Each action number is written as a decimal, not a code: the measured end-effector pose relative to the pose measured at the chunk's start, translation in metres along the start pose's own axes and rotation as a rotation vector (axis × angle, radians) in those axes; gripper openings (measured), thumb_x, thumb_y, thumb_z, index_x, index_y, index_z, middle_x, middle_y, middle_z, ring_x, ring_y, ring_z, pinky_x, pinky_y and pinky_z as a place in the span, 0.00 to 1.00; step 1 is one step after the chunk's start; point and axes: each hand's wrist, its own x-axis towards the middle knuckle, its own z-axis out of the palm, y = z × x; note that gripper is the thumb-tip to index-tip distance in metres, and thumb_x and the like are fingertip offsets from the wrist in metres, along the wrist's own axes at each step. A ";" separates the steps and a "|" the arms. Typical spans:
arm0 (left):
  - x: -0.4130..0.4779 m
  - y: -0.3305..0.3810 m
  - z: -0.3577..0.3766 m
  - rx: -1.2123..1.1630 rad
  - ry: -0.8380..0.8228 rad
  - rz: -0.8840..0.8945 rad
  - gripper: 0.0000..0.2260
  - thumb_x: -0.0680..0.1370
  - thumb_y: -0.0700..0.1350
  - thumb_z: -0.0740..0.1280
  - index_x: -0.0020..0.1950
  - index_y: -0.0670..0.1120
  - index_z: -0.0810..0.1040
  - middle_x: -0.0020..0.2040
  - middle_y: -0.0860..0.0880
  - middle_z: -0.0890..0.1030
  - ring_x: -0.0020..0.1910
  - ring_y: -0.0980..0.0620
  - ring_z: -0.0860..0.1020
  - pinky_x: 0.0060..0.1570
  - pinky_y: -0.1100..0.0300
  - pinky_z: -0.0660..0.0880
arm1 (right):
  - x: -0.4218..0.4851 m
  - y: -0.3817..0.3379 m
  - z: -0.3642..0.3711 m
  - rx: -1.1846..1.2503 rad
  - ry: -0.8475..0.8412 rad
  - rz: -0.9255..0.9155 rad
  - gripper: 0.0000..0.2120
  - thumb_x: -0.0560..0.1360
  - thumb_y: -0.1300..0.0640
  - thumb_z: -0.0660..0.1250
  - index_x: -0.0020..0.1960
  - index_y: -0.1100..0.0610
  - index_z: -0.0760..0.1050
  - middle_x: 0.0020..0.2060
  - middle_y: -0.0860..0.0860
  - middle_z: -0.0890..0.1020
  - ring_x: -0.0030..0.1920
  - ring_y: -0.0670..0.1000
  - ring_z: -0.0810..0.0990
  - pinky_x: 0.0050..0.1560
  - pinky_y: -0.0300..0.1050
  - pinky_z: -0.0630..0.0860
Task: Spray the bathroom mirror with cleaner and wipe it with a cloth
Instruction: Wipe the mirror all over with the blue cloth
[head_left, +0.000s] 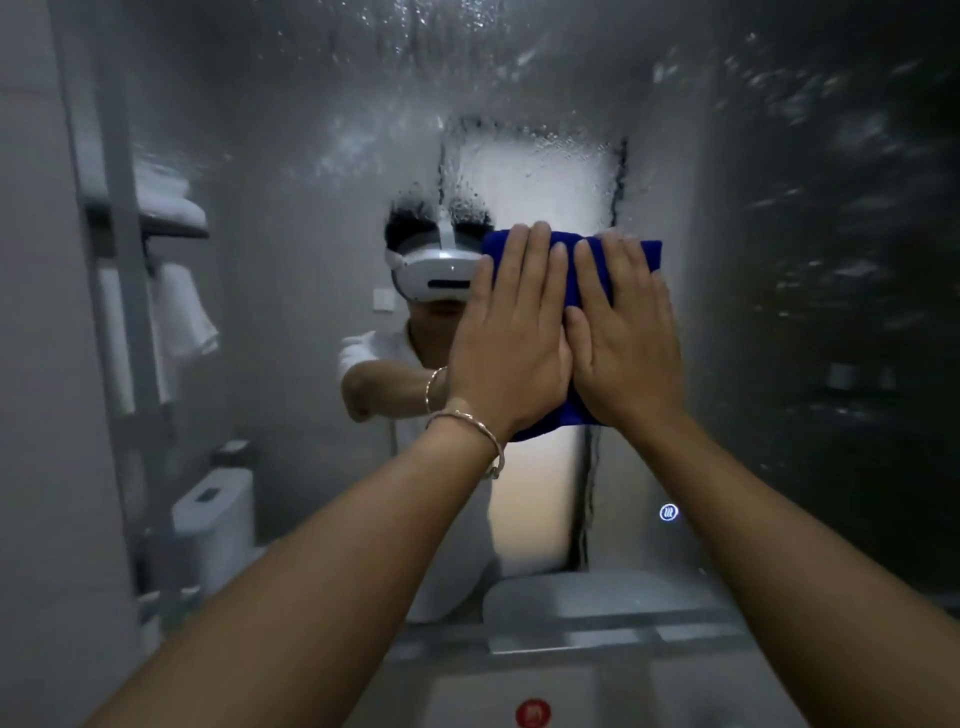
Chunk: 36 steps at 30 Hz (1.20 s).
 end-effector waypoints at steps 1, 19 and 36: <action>0.000 0.003 0.001 -0.001 0.014 -0.002 0.27 0.78 0.48 0.48 0.75 0.38 0.55 0.75 0.39 0.58 0.75 0.40 0.54 0.73 0.45 0.49 | -0.001 0.003 0.000 -0.001 0.014 -0.004 0.25 0.80 0.52 0.51 0.75 0.59 0.59 0.74 0.59 0.62 0.74 0.57 0.57 0.72 0.57 0.54; -0.020 0.007 0.002 -0.074 0.004 -0.033 0.27 0.78 0.47 0.52 0.75 0.39 0.55 0.75 0.38 0.57 0.75 0.39 0.54 0.73 0.47 0.49 | -0.015 -0.001 0.012 0.119 0.135 0.013 0.26 0.80 0.50 0.51 0.76 0.57 0.59 0.75 0.59 0.60 0.75 0.58 0.55 0.74 0.47 0.40; -0.027 0.006 0.011 -0.109 0.067 -0.003 0.27 0.78 0.46 0.53 0.75 0.38 0.54 0.75 0.37 0.57 0.74 0.39 0.53 0.73 0.45 0.49 | -0.022 -0.001 0.014 0.078 0.129 -0.008 0.26 0.79 0.51 0.52 0.75 0.57 0.60 0.74 0.59 0.62 0.74 0.57 0.55 0.73 0.45 0.39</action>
